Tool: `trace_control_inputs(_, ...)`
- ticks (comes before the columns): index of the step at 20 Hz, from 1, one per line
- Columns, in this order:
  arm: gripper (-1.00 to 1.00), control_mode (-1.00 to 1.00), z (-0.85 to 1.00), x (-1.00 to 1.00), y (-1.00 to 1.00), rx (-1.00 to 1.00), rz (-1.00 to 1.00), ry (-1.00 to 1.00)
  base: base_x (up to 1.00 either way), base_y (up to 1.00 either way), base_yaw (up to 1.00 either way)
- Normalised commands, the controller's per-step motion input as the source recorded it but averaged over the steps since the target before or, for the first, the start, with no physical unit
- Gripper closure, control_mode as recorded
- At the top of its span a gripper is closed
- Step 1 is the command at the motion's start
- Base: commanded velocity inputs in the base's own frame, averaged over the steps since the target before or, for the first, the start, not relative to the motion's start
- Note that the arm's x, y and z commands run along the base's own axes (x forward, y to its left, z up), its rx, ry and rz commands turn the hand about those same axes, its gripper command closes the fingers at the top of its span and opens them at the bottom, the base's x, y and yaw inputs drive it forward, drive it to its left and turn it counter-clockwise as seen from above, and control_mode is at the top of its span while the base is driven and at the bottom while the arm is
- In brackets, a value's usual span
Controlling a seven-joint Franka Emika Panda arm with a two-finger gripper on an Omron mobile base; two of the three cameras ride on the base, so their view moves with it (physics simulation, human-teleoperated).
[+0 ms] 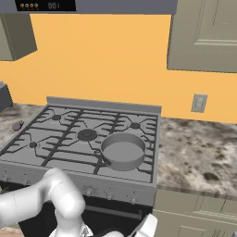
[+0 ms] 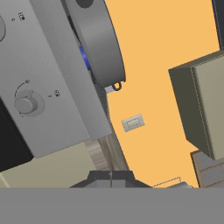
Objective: Turn on the burner for the pot on the stove. Wait thirty seconds for the pot to heat up. Then add the eggplant to the pot.
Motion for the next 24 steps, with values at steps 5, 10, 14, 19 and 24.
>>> trace_control_inputs(5,1.0,-1.0,0.0,0.0,0.0,0.0,0.0,0.0,0.0,0.0,0.0)
trace_control_inputs(10,1.0,-1.0,0.0,0.0,0.0,0.0,0.0,0.0,0.0,0.0,0.0)
trace_control_inputs(14,1.0,-1.0,0.0,0.0,0.0,0.0,0.0,0.0,0.0,0.0,0.0)
trace_control_inputs(19,1.0,-1.0,0.0,0.0,0.0,0.0,0.0,0.0,0.0,0.0,0.0)
trace_control_inputs(24,1.0,-1.0,0.0,0.0,0.0,0.0,0.0,0.0,0.0,0.0,0.0)
